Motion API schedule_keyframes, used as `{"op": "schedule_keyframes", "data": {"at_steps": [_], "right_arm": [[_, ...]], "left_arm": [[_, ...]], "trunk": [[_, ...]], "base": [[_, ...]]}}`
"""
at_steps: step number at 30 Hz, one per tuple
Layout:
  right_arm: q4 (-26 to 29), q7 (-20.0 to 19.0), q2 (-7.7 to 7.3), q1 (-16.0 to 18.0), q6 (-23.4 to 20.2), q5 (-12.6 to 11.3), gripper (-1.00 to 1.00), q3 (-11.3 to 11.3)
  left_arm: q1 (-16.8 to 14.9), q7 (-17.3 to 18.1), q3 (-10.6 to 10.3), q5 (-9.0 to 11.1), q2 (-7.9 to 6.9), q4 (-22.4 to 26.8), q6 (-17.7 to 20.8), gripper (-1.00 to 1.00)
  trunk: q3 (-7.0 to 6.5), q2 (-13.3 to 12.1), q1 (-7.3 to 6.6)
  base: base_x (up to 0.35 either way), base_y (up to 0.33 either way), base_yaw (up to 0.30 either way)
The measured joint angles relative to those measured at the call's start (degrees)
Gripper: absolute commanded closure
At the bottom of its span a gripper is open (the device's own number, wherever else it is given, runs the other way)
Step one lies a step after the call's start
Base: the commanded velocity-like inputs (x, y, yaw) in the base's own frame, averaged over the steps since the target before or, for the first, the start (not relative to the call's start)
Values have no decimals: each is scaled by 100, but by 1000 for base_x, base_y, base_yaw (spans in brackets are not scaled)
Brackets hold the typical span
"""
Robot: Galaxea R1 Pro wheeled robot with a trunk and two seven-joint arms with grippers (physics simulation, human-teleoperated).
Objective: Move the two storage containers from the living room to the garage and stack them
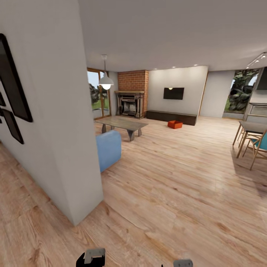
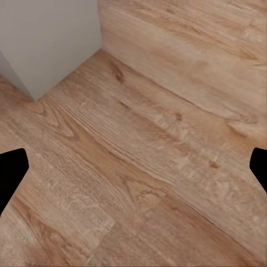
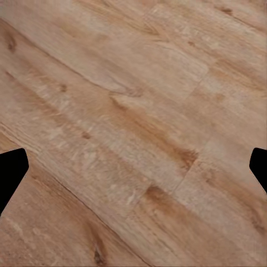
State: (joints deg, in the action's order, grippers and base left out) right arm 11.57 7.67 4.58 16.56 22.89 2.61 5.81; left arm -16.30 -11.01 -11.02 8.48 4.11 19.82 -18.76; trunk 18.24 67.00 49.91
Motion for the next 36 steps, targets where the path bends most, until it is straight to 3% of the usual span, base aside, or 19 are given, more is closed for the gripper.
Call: {"op": "schedule_keyframes", "data": {"at_steps": [15, 36], "right_arm": [[0, 0, -9, 0, 0, 2, -100, 0], [0, 0, 0, 0, 1, 10, -100, 8]], "left_arm": [[1, 0, 0, 0, 3, 0, 0, -100], [0, 1, -9, -8, 5, 0, 0, -100]], "trunk": [[0, 0, 0], [0, 0, 0]], "base": [[340, -5, 0], [324, -144, 0]]}}
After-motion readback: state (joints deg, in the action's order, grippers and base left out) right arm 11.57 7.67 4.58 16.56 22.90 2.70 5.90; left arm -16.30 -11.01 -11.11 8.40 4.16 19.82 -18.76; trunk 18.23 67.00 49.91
